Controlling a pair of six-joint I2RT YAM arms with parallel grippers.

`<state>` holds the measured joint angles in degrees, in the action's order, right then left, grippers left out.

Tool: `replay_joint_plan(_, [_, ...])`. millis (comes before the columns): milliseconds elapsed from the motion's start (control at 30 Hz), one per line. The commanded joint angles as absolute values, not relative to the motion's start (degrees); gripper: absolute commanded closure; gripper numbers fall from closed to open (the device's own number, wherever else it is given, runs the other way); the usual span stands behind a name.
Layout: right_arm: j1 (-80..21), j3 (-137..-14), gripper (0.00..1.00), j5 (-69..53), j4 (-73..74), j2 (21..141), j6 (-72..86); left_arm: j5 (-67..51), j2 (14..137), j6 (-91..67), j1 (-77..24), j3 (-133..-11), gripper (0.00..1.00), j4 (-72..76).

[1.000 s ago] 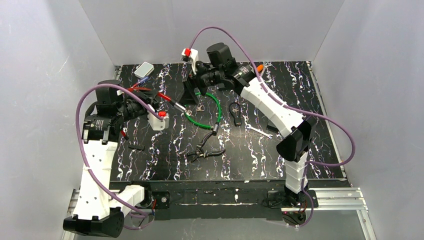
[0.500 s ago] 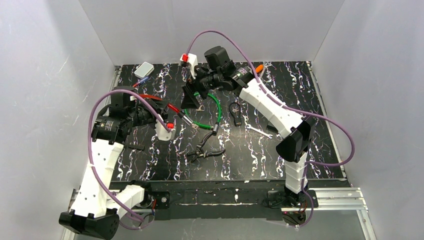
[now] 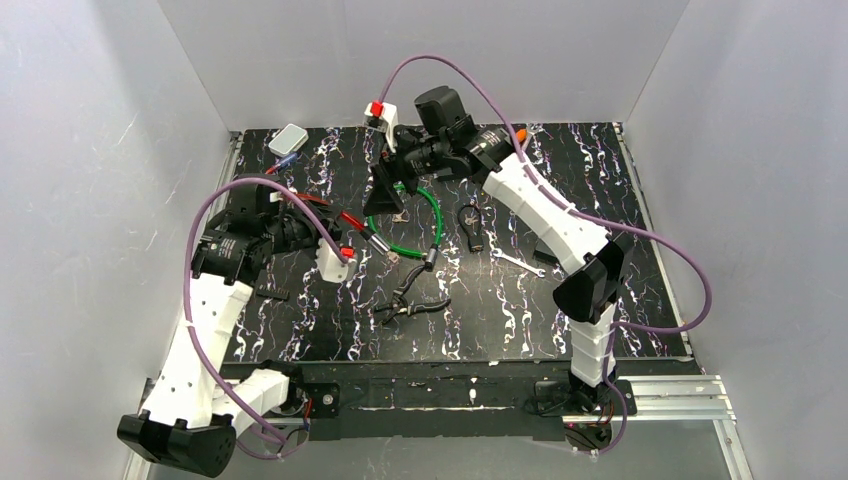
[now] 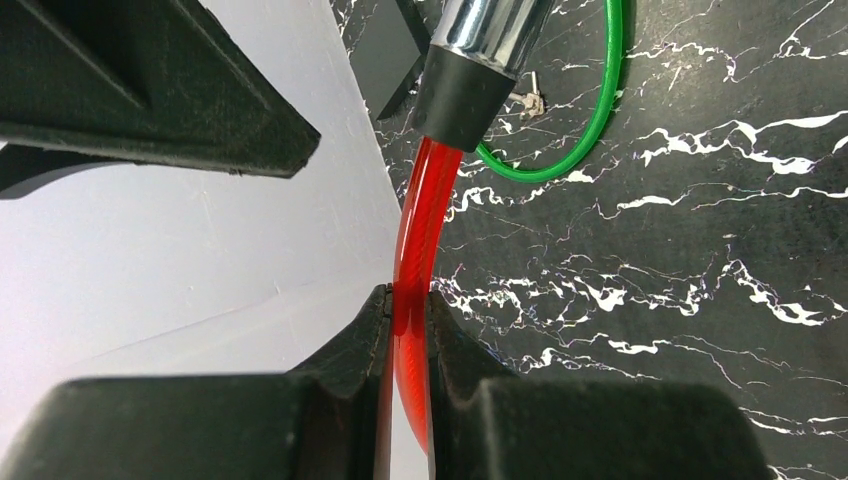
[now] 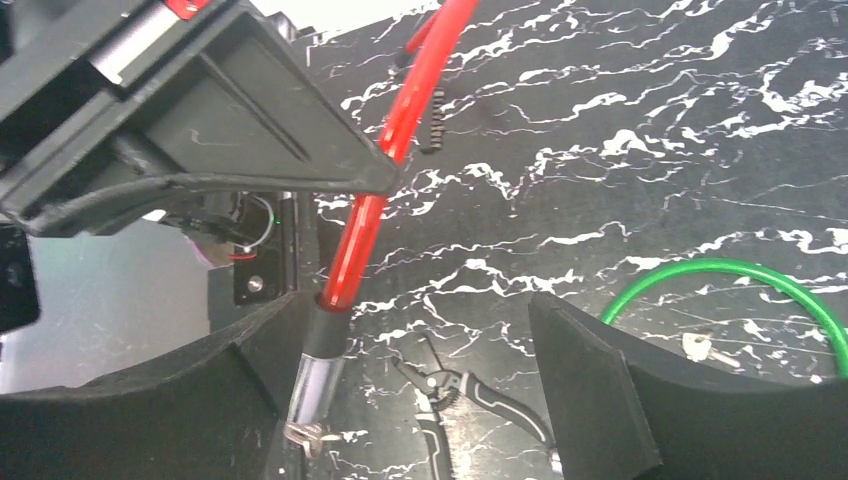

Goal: Lock with the key
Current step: Lock the lock.

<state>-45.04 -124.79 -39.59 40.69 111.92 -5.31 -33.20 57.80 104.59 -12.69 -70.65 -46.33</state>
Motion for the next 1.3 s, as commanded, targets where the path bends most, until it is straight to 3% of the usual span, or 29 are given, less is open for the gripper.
replay_joint_plan(0, [-47.1,-125.6,0.13,-41.1,40.8,111.8,-4.5,-33.6,57.8,104.0,-13.4,-70.6,1.00,-44.2])
replay_joint_plan(200, [-50.4,-123.7,0.18,-35.0,42.7,112.1,-8.1,-33.5,58.5,103.0,-14.1,-70.5,1.00,-43.3])
replay_joint_plan(467, [-50.8,-122.8,0.35,-28.8,42.4,113.3,-8.4,-33.9,57.8,102.3,-14.3,-69.7,1.00,-43.2])
replay_joint_plan(533, [-51.0,-122.8,0.45,-28.6,42.3,113.5,-8.4,-34.1,57.7,101.8,-14.4,-69.6,1.00,-43.2])
replay_joint_plan(700, [-51.2,-122.5,0.96,-28.1,42.0,113.2,-9.0,-34.0,58.0,95.3,-14.4,-70.6,1.00,-43.1])
replay_joint_plan(900, [-51.0,-120.1,0.99,-26.2,41.3,109.7,-12.2,-27.5,63.9,82.3,-12.2,-80.3,0.55,-56.8])
replay_joint_plan(1033, [-50.9,-118.6,0.99,-26.6,41.2,108.0,-14.0,-38.5,68.3,78.2,-0.7,-85.0,0.14,-64.7])
replay_joint_plan(1133, [-50.8,-116.8,0.99,-26.5,40.8,106.9,-15.6,-44.8,72.6,79.1,7.4,-87.9,0.03,-70.3])
replay_joint_plan(1267, [-50.6,-114.1,0.99,-26.3,39.4,105.2,-17.3,-47.6,75.6,81.2,11.5,-86.9,0.02,-73.2])
